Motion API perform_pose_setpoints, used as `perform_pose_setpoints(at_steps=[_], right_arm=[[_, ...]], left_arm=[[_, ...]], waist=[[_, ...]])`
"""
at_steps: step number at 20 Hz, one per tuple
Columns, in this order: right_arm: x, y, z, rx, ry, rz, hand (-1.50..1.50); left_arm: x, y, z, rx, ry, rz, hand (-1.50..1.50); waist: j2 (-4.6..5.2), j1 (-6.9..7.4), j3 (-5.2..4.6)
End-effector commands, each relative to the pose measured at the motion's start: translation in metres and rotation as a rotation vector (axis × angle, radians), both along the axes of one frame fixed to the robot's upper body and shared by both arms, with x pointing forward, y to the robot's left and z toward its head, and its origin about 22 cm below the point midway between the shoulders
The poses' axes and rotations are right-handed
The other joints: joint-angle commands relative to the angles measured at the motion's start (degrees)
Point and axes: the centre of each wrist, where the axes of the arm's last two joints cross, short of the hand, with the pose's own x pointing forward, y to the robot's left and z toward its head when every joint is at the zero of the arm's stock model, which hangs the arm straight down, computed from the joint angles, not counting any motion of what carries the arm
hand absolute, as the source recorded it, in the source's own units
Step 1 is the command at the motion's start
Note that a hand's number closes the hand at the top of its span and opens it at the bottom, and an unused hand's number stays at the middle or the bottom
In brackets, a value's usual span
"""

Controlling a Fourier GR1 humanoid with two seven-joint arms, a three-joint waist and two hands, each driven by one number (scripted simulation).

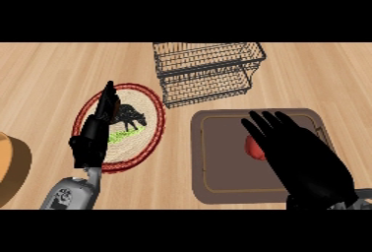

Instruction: Pick the bell pepper from the tray and place it in the tiered basket

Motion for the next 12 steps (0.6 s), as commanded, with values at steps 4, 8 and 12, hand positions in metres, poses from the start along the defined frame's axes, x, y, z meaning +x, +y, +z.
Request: perform_pose_setpoints(at_steps=[4, 8, 12], right_arm=[[0.016, -0.017, -0.012, -0.065, -0.024, -0.131, -1.50], [0.010, -0.017, -0.016, -0.050, 0.016, -0.154, -1.50], [0.017, -0.036, -0.039, -0.018, 0.034, -0.145, -1.50]], left_arm=[[-0.003, -0.001, -0.008, -0.008, 0.003, -0.006, 0.00], [0.007, 0.001, -0.001, -0.003, 0.019, -0.008, 0.00], [-0.007, 0.010, -0.003, -0.008, 0.012, 0.001, 0.00]], waist=[[0.04, -0.20, 0.03], [0.02, -0.35, 0.02], [0.02, -0.20, 0.05]])
